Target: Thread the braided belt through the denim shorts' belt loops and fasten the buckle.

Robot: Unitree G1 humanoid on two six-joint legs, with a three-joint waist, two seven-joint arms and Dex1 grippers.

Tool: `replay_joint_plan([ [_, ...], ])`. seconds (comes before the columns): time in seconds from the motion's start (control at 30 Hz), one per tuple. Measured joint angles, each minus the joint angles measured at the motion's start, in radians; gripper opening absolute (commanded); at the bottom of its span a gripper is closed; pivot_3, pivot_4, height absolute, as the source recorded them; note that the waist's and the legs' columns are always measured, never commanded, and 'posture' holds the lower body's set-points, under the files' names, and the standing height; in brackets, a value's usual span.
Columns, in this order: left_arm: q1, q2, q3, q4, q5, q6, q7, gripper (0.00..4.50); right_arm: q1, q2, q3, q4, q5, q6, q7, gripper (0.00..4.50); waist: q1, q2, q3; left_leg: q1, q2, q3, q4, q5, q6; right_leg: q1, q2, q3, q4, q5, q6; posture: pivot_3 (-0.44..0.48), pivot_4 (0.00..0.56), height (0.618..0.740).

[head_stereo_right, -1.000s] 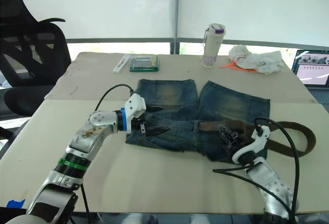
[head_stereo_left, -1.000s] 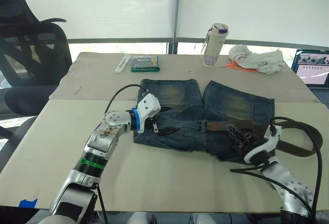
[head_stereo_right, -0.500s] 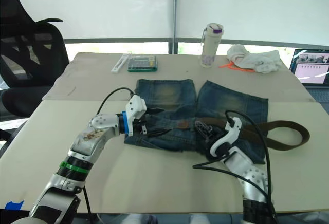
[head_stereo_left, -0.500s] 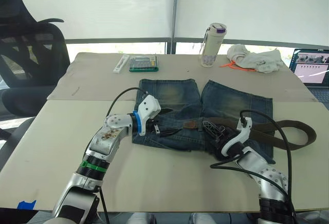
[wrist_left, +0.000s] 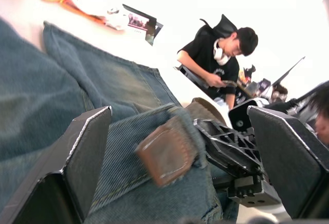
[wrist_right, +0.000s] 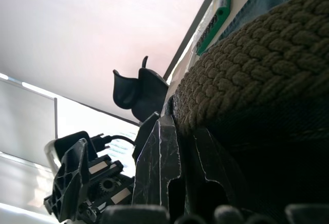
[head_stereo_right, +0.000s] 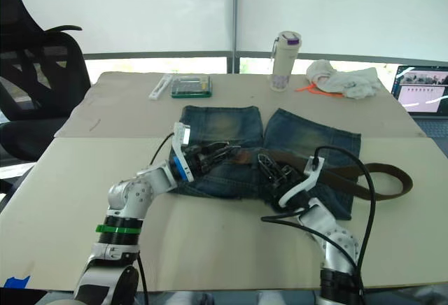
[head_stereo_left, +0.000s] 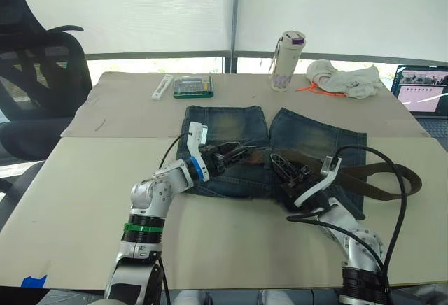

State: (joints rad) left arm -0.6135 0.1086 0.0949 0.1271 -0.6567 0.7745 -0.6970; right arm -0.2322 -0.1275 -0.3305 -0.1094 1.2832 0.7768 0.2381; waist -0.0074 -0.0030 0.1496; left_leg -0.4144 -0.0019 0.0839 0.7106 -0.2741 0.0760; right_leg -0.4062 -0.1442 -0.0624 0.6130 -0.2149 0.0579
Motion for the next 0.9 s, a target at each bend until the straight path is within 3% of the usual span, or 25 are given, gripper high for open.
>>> replay_joint_plan([
  [0.13,0.0,-0.039,-0.022,-0.007,-0.021,0.034,0.006,4.49,-0.003,-0.001,0.003,0.0,-0.002,0.0,0.013,0.0,0.001,0.0,0.0,0.0,0.0,0.0,0.0,0.0,0.0,0.0,0.0,0.0,0.0,0.0,0.0,0.0,0.15,0.737],
  [0.47,0.005,-0.052,-0.032,-0.02,-0.042,0.036,0.012,1.34,0.0,-0.001,0.01,-0.03,-0.017,-0.009,0.015,0.0,-0.002,0.0,0.0,0.0,0.0,0.0,0.0,0.0,0.0,0.0,0.0,0.0,0.0,0.0,0.0,0.0,0.15,0.737],
  [0.6,0.005,-0.048,-0.033,-0.019,-0.037,0.03,0.019,0.0,0.011,-0.022,0.023,-0.039,-0.058,-0.012,0.04,1.47,-0.001,0.0,0.0,0.0,0.0,0.0,0.0,0.0,0.0,0.0,0.0,0.0,-0.001,0.0,0.0,0.0,0.15,0.737],
  [0.7,0.005,-0.037,-0.049,-0.018,-0.009,0.007,0.022,0.0,0.028,-0.062,0.043,-0.063,-0.097,-0.013,0.072,2.44,0.0,0.0,0.0,0.0,0.0,0.0,0.0,0.0,0.0,0.0,0.0,0.0,-0.001,0.0,0.0,0.0,0.15,0.737],
  [0.83,0.012,0.002,-0.104,-0.021,0.058,-0.039,0.021,0.0,0.101,-0.232,0.081,-0.143,-0.205,-0.012,0.162,3.83,0.007,0.0,0.0,0.0,-0.001,0.0,0.0,0.0,0.0,0.0,0.0,0.0,-0.001,0.0,0.0,0.0,0.15,0.737],
  [0.9,0.03,0.036,-0.12,-0.032,0.086,-0.054,0.017,0.0,0.157,-0.357,0.064,-0.188,-0.222,-0.004,0.225,3.83,0.011,0.0,0.0,0.0,0.0,0.001,0.0,-0.001,0.001,0.0,0.0,0.001,-0.002,0.0,0.0,0.0,0.15,0.737],
])
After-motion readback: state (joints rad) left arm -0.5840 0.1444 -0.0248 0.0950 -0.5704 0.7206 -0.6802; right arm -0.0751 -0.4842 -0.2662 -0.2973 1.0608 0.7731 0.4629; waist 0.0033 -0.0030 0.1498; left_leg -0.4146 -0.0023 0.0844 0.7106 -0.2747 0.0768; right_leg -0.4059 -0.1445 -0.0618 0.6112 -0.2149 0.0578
